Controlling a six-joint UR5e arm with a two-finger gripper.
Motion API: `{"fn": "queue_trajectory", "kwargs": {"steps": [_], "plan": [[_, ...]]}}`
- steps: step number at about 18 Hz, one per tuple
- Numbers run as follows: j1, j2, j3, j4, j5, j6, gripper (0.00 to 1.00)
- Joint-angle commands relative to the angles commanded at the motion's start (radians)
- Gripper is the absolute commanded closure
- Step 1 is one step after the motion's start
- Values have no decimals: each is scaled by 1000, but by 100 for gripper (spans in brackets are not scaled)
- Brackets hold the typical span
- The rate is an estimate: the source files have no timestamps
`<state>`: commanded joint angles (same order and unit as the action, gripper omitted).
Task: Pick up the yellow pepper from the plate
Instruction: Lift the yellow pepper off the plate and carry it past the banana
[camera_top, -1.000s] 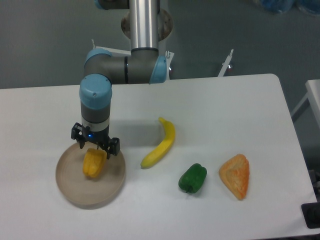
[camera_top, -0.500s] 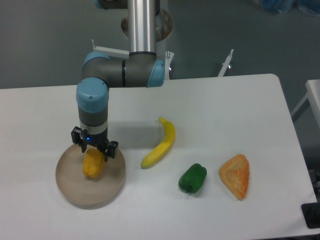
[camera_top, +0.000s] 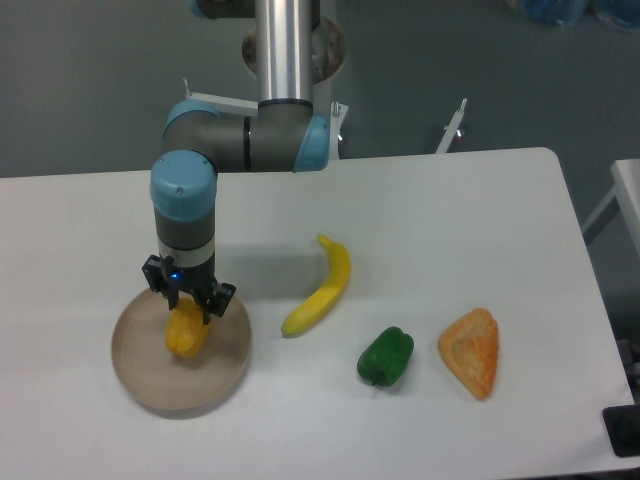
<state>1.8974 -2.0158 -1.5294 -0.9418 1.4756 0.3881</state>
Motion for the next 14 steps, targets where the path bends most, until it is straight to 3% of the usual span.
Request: {"fn": "queue_trajectory", "kwargs": {"steps": [3,14], "plan": [[77,37,-1,-11,6,50,57],[408,101,-1,-87,43,523,57]]}}
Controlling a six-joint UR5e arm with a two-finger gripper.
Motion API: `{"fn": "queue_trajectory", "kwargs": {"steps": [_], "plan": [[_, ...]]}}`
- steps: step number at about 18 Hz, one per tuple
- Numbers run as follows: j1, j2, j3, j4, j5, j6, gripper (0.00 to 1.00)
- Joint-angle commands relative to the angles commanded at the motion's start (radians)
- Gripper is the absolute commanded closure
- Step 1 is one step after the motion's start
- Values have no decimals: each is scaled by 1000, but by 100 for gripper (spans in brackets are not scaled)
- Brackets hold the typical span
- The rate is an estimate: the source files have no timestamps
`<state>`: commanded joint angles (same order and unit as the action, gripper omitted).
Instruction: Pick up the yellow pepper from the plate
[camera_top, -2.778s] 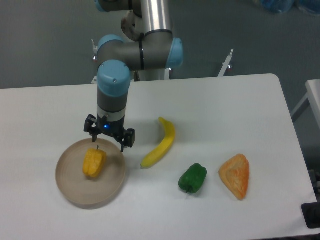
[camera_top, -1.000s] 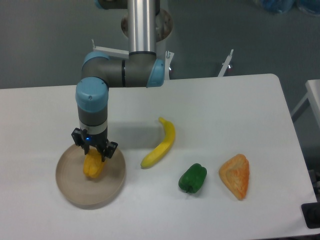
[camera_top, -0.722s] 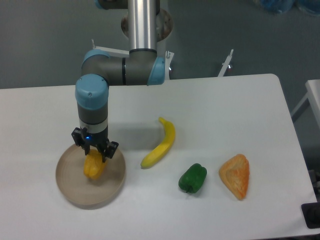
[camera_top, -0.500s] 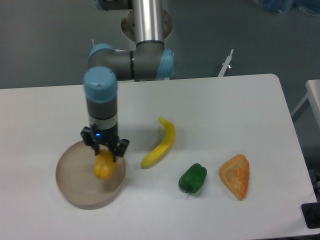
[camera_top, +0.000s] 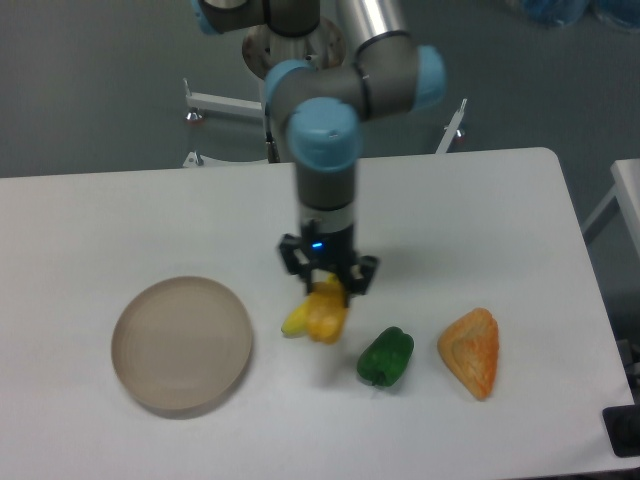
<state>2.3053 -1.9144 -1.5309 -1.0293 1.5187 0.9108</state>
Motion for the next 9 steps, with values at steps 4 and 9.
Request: {"fn": "queue_trajectory", "kwargs": {"steps": [4,9], "plan": [[68,-9,9,2,-8,112,57],[75,-37,32,3,0,118,57]]}}
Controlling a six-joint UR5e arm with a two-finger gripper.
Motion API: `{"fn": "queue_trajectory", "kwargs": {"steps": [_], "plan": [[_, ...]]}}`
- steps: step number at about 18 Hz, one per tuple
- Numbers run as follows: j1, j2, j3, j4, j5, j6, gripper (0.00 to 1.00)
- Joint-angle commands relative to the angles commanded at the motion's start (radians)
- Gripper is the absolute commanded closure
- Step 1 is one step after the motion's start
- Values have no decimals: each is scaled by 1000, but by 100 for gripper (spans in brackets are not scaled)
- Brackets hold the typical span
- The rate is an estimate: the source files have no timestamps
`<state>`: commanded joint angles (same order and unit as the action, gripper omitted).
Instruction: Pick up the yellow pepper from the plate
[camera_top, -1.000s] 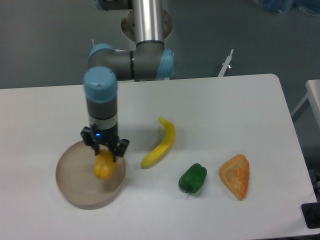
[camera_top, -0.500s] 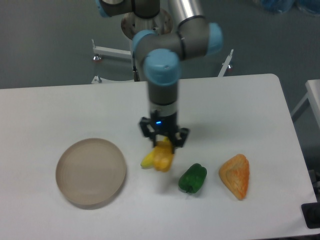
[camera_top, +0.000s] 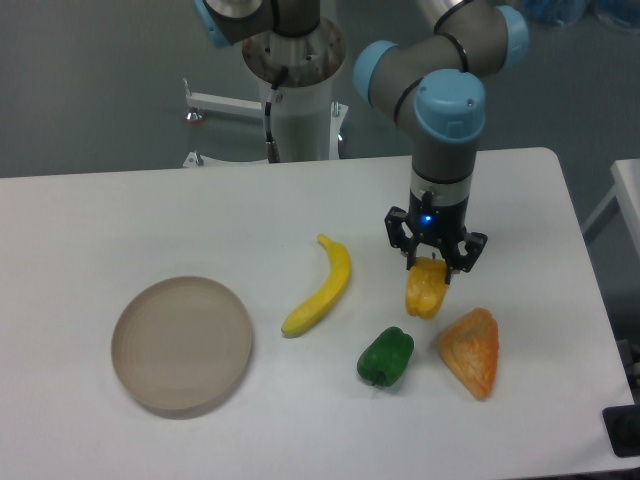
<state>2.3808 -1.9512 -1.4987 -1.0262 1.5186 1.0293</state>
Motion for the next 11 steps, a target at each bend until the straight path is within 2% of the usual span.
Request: {"fn": "queue_trajectory", "kwargs": {"steps": [4,11], "plan": [[-3,-31,41,-2,2,0,57],[-5,-29,46,2,3,-2,57]]}}
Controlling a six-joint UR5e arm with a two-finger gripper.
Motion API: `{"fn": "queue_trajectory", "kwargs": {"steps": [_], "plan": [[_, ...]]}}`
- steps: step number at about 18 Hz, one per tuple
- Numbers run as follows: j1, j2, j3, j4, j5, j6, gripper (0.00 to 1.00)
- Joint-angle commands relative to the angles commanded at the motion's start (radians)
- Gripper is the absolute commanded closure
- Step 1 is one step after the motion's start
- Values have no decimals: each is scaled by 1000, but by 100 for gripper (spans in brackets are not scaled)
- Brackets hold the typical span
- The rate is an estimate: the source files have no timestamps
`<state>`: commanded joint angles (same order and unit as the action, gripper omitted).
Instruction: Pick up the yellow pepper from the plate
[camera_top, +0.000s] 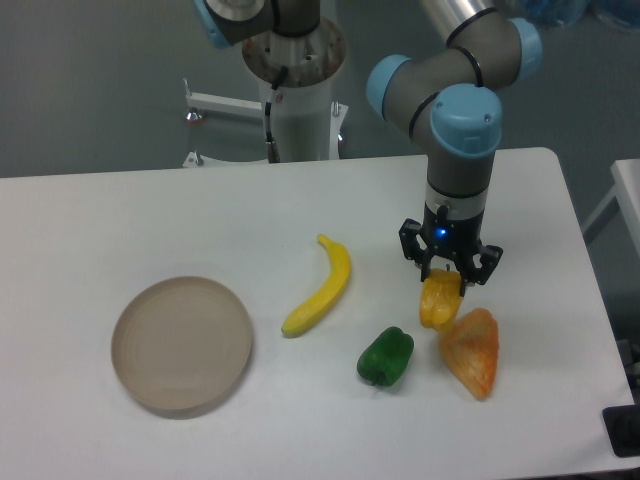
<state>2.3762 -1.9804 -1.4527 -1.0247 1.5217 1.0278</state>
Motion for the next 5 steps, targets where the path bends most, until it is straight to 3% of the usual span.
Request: {"fn": "queue_trajectory", "kwargs": {"steps": [5], "plan": [[-2,-2,8,-2,2,0,57]]}}
